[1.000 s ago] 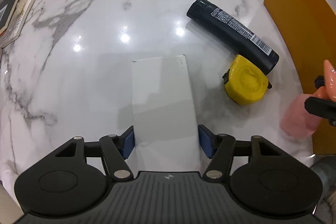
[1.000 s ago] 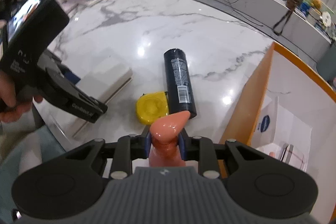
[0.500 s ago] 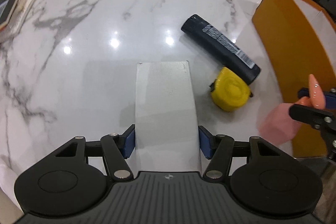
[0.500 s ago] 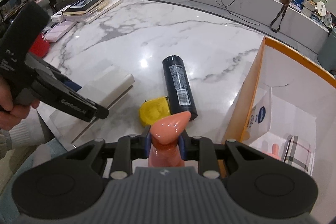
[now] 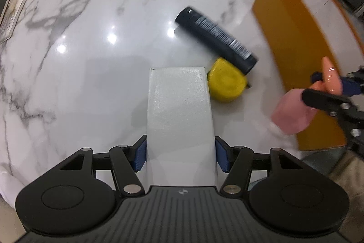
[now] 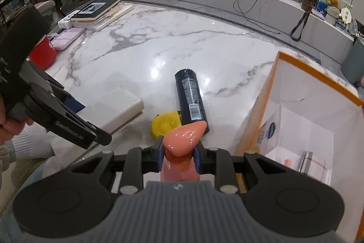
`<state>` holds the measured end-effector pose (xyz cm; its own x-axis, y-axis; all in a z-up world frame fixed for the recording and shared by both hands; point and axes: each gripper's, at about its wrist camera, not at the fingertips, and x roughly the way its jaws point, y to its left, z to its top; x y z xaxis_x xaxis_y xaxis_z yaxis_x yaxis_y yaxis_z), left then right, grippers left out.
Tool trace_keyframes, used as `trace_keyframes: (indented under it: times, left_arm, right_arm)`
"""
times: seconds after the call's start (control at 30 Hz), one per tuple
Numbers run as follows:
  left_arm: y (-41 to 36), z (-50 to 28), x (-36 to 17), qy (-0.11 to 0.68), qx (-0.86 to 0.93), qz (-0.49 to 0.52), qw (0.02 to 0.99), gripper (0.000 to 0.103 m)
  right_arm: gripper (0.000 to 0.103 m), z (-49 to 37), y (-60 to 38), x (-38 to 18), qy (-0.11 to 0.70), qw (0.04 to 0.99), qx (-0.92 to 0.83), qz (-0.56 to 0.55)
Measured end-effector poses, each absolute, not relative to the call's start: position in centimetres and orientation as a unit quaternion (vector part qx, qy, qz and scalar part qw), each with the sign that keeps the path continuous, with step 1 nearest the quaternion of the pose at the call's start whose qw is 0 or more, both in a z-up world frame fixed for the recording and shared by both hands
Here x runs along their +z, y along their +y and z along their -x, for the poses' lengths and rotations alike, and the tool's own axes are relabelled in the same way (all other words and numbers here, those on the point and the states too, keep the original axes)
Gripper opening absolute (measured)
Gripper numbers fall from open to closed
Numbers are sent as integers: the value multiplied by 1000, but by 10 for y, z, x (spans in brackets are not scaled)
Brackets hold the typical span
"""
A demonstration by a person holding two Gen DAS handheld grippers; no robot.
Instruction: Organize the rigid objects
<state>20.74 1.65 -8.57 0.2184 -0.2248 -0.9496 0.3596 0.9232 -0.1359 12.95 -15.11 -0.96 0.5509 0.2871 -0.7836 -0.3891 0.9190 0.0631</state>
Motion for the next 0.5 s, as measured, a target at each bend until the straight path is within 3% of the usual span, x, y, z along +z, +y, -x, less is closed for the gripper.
trace_keyframes:
  times: [0.5]
  left_arm:
    - [-14, -189, -2, 526, -245, -13, 814, 69]
  right_arm:
    - [25, -116, -176, 53, 371, 907, 186, 67]
